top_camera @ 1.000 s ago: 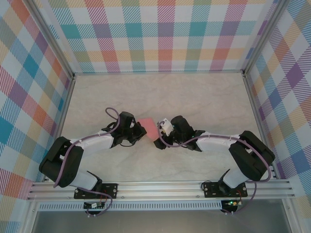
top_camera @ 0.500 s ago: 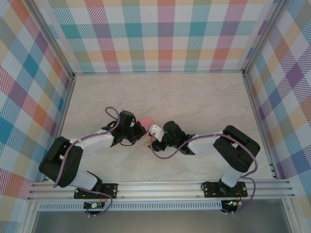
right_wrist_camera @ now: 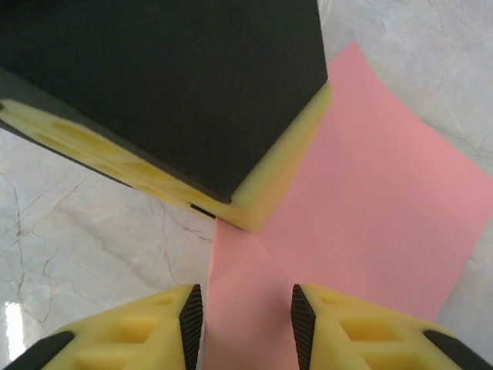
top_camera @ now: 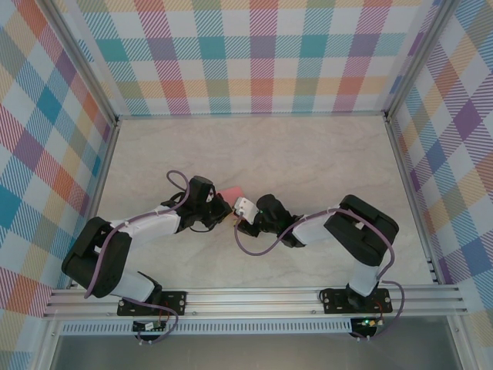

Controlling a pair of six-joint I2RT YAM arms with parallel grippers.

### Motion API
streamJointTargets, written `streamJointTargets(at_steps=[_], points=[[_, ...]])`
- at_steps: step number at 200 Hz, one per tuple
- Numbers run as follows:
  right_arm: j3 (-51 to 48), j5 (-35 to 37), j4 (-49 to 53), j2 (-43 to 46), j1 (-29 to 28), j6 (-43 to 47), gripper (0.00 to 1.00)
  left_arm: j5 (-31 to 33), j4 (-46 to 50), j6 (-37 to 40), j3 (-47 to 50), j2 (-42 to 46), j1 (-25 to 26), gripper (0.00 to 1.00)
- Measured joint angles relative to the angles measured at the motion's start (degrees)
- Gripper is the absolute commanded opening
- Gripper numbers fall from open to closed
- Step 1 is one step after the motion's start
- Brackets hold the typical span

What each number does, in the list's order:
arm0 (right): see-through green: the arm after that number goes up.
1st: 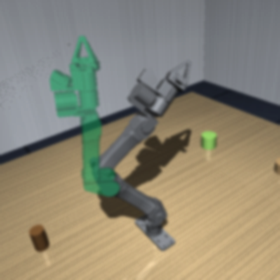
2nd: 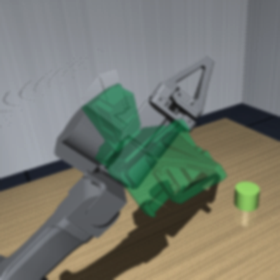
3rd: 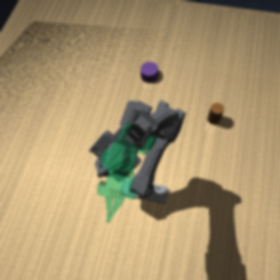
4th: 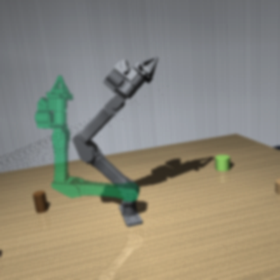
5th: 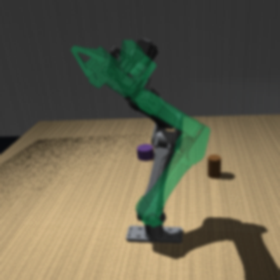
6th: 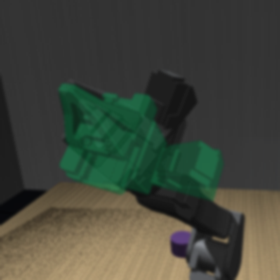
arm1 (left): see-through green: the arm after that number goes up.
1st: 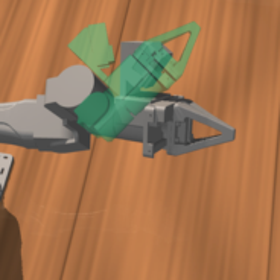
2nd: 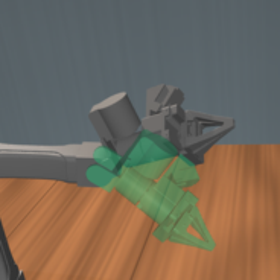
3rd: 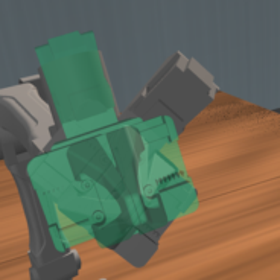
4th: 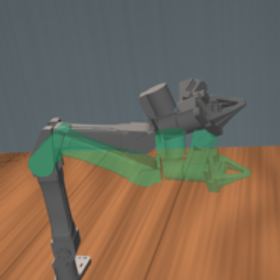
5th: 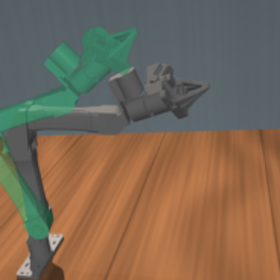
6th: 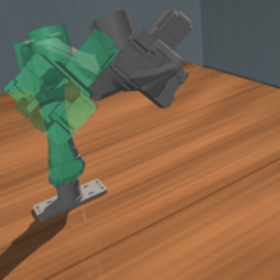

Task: Fold a paper plane with a square sheet of paper (pick it up from the middle)
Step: Fold the wing for the fifth time at the center of the table.

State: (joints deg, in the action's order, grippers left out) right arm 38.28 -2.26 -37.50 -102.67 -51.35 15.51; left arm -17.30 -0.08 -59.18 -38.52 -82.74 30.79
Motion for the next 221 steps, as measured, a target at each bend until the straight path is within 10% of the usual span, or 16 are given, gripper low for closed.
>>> streamJointTargets(at_steps=[86,221], points=[[0.00,0.17,-2.49,-1.42,-0.15,-0.46,0.09,0.04,0.22,-0.04,-0.02,0.46,0.00,0.04],[3.10,-7.41,6.45,-0.61,3.87,-16.98,0.00,3.50,9.55,4.17,-3.74,8.92,-5.18,0.53]])
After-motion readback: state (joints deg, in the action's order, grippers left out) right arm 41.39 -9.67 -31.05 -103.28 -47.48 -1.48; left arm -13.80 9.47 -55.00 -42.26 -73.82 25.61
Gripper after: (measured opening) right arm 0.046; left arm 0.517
